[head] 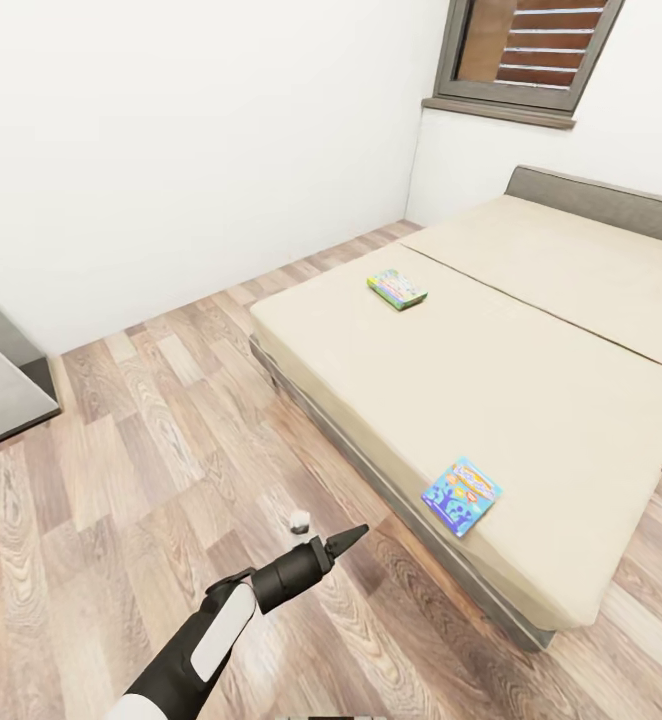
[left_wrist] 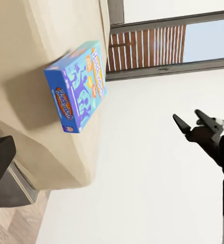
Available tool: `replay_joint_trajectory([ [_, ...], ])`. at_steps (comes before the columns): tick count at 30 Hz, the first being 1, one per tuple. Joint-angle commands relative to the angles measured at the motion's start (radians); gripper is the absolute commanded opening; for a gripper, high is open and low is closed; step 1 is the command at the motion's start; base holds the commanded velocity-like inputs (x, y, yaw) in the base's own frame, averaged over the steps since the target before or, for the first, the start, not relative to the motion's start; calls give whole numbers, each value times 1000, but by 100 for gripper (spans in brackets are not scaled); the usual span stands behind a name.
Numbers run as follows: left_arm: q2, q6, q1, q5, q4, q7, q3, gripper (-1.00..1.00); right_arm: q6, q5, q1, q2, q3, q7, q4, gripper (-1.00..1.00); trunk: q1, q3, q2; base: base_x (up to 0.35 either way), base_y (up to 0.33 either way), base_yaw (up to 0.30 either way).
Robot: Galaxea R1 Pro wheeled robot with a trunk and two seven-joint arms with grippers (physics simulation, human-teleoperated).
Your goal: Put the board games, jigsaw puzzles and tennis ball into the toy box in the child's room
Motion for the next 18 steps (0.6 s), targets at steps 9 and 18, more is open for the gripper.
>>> replay_joint_trajectory([
  [9, -5, -4, -2, 11, 13, 76, -2, 100, 9, -3, -1, 3, -2, 2, 0, 100, 0, -1, 0, 44, 0, 0],
  [18, -7, -18, -2, 12, 15, 105, -2, 100, 9, -2, -1, 4, -2, 2, 0, 100, 0, -1, 0, 11, 0, 0],
])
